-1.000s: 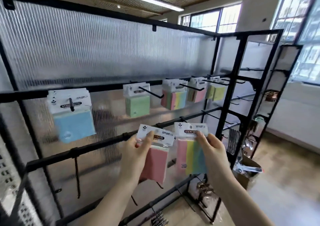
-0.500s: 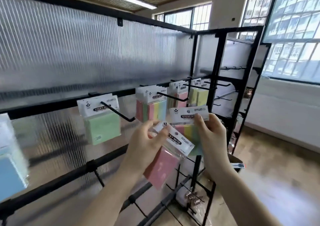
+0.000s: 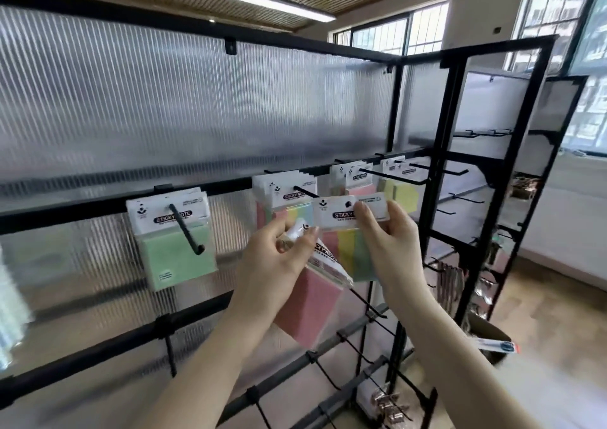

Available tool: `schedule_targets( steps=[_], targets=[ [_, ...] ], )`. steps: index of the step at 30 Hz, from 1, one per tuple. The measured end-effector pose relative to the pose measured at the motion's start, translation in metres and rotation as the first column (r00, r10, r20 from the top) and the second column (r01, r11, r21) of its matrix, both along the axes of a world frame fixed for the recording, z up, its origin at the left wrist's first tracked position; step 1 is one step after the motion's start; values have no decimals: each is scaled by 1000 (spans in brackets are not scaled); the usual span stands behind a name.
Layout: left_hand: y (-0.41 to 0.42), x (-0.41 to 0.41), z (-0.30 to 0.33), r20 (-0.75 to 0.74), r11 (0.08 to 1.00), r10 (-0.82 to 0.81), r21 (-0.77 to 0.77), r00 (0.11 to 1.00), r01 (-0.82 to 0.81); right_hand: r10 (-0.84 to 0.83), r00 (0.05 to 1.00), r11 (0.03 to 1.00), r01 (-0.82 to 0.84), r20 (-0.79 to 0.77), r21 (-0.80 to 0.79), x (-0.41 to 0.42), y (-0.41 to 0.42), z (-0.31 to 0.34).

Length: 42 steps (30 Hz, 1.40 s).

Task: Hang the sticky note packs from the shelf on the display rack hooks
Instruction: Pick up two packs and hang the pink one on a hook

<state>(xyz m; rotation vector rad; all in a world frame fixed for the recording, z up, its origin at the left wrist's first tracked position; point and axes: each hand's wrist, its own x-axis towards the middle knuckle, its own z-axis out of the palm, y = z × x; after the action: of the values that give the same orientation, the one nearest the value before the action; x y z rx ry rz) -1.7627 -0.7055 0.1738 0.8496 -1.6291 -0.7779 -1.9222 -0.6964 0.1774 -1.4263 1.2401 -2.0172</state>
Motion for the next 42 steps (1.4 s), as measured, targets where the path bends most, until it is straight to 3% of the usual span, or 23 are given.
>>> schedule_targets(
  steps=[10, 15, 25, 31, 36, 42],
  targets=[
    [-2, -26, -6, -25, 957, 284, -53, 958, -285, 230, 967, 973, -229, -106, 21, -12, -44, -10],
    [-18, -32, -11, 10, 877, 477, -80, 879, -474, 222, 964, 975, -222, -144, 14, -8, -70, -7],
    [-35, -47, -21, 94, 688, 725, -74, 682, -722, 227, 964, 961, -199, -137, 195, -15, -104, -9],
    [-22, -75, -39, -63, 665, 734, -133, 676, -735, 282, 946, 942, -240, -163, 237, -41, -94, -25],
    [-14, -116, -44, -165, 684, 688, -175, 706, -708, 458, 883, 864, -415, -102, 285, -73, -65, -35],
    [-14, -165, -33, -193, 751, 574, -265, 796, -605, 524, 848, 846, -506, -80, 170, -120, -35, -37]
  ],
)
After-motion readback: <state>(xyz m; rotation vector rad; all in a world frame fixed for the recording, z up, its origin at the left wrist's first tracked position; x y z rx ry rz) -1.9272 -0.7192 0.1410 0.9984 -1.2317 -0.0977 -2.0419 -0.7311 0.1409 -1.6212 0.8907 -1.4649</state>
